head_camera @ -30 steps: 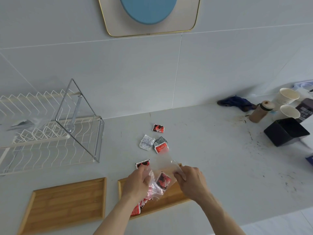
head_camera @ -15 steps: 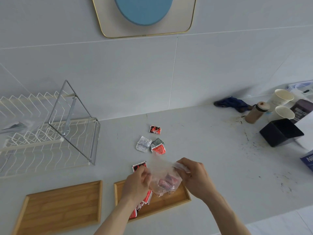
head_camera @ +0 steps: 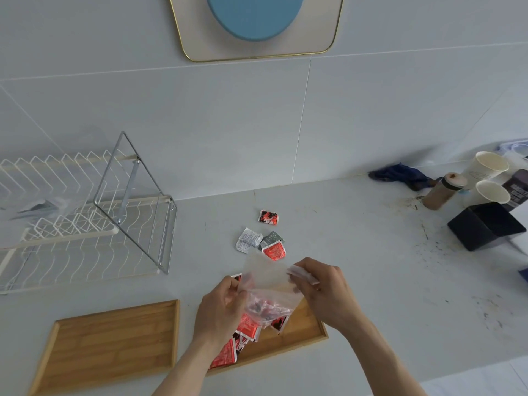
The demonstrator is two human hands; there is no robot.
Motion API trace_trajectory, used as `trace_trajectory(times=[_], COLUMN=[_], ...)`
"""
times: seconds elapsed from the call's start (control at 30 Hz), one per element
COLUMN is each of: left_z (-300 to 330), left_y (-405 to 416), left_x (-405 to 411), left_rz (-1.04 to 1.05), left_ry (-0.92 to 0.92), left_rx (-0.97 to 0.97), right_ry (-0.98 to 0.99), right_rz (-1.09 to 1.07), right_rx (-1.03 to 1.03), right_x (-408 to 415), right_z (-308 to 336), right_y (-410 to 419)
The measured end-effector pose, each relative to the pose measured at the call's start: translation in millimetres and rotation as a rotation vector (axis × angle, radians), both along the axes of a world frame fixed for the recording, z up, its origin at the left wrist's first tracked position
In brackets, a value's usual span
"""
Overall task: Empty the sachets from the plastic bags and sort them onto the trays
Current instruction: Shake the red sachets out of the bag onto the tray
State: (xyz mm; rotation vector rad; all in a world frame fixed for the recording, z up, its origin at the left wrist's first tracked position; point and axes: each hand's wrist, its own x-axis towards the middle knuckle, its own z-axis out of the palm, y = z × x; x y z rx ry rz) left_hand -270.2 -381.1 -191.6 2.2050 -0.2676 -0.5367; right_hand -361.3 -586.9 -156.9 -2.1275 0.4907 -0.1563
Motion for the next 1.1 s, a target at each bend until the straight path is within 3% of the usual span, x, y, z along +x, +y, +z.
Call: trace_trajectory(times=[0.33,0.5,0.7,0.87,1.1], left_z=[7.9,11.7,5.1,6.9,1.2], left_y=[-6.2,2.7,30.7,71.7,166.7], left_x=[1.5,6.3,7.2,9.1,20.3], left_rz=[-0.03,0.04,0.216,0.388,0.679], left_ry=[0.019,0.378,0.708,0.582,0.457], left_rx=[-0.119,-0.309,-0.586,-0.58,-0.55], right_ry=[-0.106,-0.137,-0.024,0.11,0.238], right_rz=[-0.105,-0.278,-0.415,-0.447,-0.319], right_rx=[0.031,0.504,0.883,1.026,0.777], right_x=[8.2,15.6,30.9,48.8,81.2], right_z=[11.8,23.8,2.6,-13.5,-31.9], right_y=[-2.4,4.7,40.0,83.4,144.9])
